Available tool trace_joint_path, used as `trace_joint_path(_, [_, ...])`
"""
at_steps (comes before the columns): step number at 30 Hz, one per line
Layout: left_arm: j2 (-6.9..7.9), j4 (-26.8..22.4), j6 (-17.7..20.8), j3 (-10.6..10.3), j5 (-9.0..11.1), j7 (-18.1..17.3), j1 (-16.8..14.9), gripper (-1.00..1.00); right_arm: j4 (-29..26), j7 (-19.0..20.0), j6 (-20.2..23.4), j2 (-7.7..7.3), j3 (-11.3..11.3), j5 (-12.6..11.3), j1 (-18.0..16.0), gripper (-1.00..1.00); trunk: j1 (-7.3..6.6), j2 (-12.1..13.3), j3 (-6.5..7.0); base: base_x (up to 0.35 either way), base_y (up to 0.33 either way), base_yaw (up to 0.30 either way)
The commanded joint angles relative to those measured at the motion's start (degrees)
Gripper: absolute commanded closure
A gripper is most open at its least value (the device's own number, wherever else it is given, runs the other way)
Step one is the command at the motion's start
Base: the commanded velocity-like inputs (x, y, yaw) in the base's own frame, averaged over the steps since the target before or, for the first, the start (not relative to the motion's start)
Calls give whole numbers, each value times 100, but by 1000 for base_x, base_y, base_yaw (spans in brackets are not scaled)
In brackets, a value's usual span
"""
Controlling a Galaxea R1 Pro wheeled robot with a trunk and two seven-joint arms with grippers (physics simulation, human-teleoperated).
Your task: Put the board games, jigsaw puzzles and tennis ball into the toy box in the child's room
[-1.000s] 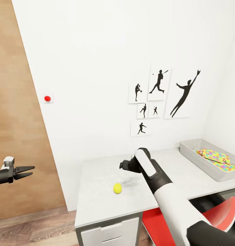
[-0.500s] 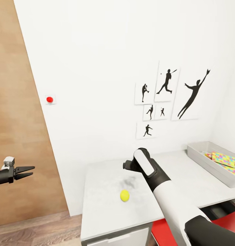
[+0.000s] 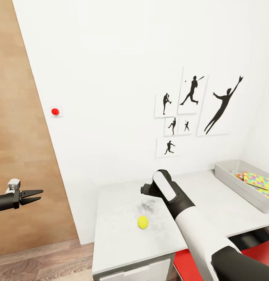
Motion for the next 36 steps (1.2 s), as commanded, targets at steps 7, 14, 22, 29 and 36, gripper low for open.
trace_joint_path(7, [-10, -1, 61, 40, -66, -34, -7, -100, 0, 98, -80, 0, 12, -59, -5, -100, 2, -11, -78, 0, 0, 0])
trace_joint_path(14, [-12, -1, 61, 40, -67, -34, -7, -100, 135, 559, -237, 0, 46, -32, -5, -100, 2, -11, -144, 1, 36, 0])
trace_joint_path(22, [-12, -1, 61, 42, -67, -34, -7, -100, 171, 646, -252, 0, 65, -18, -5, -100, 2, -11, -220, 12, 43, 0])
trace_joint_path(29, [-12, -1, 61, 40, -67, -34, -7, -100, 176, 650, -276, 0, 59, -17, -5, -100, 2, -11, -286, 1, 3, 0])
trace_joint_path(36, [-12, -1, 61, 40, -67, -34, -7, -100, 177, 653, -323, 0, 61, -17, -5, -100, 2, -11, -352, 0, 0, 0])
